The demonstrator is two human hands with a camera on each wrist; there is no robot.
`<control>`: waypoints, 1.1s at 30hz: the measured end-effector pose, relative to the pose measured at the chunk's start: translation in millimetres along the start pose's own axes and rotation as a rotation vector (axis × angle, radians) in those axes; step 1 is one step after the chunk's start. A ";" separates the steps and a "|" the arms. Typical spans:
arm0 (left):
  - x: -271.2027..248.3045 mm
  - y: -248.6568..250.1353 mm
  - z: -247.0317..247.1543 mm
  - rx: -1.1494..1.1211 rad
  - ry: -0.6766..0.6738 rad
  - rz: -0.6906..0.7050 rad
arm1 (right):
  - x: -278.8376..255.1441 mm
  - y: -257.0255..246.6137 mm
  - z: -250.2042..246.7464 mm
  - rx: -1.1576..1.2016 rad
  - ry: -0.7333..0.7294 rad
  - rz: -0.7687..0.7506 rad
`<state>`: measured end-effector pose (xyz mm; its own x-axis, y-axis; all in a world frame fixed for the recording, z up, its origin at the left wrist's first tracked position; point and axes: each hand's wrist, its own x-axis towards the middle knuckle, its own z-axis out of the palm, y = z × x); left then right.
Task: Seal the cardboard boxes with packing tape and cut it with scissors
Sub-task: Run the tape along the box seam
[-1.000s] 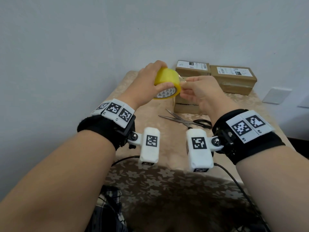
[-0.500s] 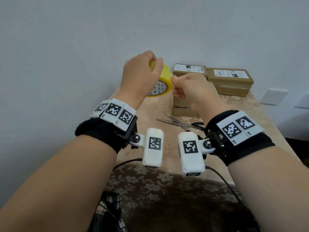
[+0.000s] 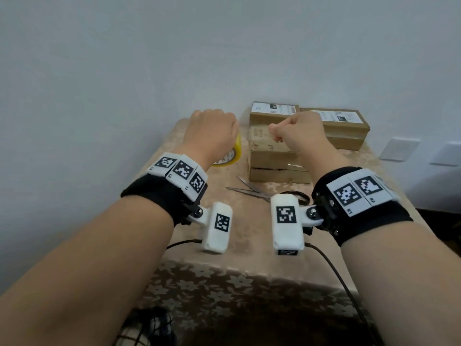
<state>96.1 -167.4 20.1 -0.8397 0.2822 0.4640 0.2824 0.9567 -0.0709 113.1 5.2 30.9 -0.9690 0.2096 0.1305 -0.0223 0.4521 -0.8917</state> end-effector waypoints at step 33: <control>16.9 28.0 36.9 0.174 -0.194 0.157 | -0.7 60.5 -12.8 -1.066 -0.314 -0.359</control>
<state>72.8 -133.2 -6.6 -0.8698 0.4200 0.2590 0.3460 0.8933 -0.2867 115.6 43.5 -17.6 -0.9706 -0.2342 0.0555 -0.2340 0.9722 0.0101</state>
